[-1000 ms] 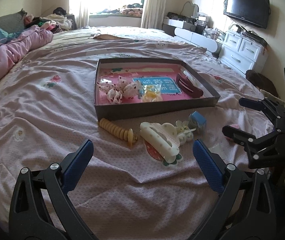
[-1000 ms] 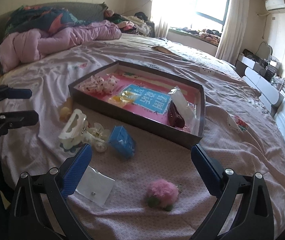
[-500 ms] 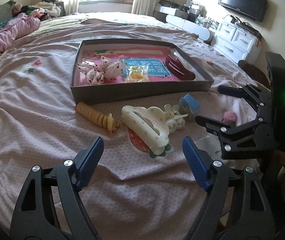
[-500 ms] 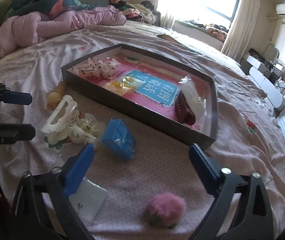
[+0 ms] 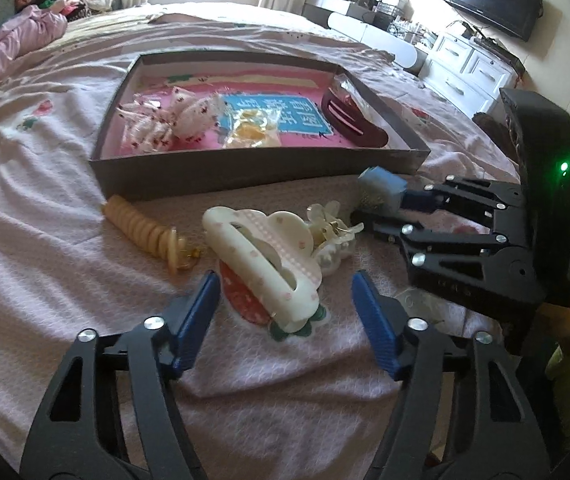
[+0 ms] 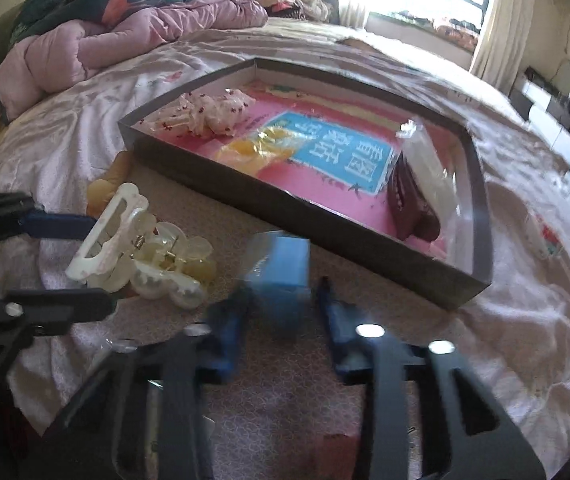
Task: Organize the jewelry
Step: 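Grasp the white cloud claw clip with the left tool while the right tool grasps the blue box, then carry the white clip with the left tool while the right tool carries the blue box over the tray, then open the left tool to drop the white clip while the right tool releases the blue box into the tray, then move both open tools back from the tray toward the remaining jewelry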
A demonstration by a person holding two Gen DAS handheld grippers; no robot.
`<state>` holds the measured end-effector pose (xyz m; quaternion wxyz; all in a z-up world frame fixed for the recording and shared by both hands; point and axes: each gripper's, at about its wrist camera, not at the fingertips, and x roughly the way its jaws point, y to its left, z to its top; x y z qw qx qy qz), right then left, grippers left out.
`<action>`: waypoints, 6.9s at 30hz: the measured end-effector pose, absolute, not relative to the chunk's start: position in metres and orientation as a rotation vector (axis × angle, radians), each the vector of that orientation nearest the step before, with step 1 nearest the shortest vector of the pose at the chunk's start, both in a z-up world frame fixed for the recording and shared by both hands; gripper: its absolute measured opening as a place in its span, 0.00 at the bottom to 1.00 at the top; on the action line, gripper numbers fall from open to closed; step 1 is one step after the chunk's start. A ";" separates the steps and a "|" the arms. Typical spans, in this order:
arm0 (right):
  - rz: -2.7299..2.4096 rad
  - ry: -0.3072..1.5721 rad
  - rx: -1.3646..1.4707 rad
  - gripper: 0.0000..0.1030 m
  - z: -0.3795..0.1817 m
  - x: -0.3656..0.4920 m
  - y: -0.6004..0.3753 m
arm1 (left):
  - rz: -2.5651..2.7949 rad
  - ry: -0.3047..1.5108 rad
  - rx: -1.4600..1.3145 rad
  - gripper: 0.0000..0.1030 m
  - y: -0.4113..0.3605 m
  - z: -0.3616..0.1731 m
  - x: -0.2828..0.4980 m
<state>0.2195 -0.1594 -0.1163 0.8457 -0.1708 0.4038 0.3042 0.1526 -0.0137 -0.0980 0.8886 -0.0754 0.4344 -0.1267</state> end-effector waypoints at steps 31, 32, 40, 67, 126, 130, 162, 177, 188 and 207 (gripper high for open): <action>0.639 0.696 -0.116 0.23 -0.065 0.204 -0.203 | -0.229 0.779 -0.122 0.27 0.004 -0.063 0.135; 0.641 0.696 -0.113 0.23 -0.065 0.204 -0.203 | -0.225 0.773 -0.125 0.27 0.005 -0.062 0.134; 0.647 0.679 -0.092 0.23 -0.058 0.201 -0.207 | -0.229 0.694 -0.132 0.27 0.010 -0.037 0.131; 0.533 0.562 -0.001 0.23 -0.007 0.231 -0.244 | -0.257 0.587 -0.093 0.27 -0.018 0.016 0.201; 0.578 0.892 -0.166 0.23 -0.096 0.293 -0.159 | -0.167 0.782 -0.124 0.27 0.015 -0.065 0.298; 0.580 0.898 -0.154 0.23 -0.096 0.292 -0.161 | -0.168 0.780 -0.130 0.27 0.017 -0.064 0.296; 0.527 0.628 -0.083 0.84 -0.034 0.242 -0.197 | -0.151 0.656 -0.198 0.56 0.041 -0.007 0.235; 0.492 0.507 -0.062 0.91 -0.006 0.207 -0.217 | -0.133 0.560 -0.254 0.89 0.049 0.023 0.185; 0.499 0.455 -0.063 0.91 0.006 0.175 -0.224 | -0.137 0.529 -0.235 0.89 0.039 0.026 0.148; 0.522 0.463 -0.102 0.91 0.002 0.132 -0.230 | -0.131 0.520 -0.189 0.89 0.028 0.020 0.106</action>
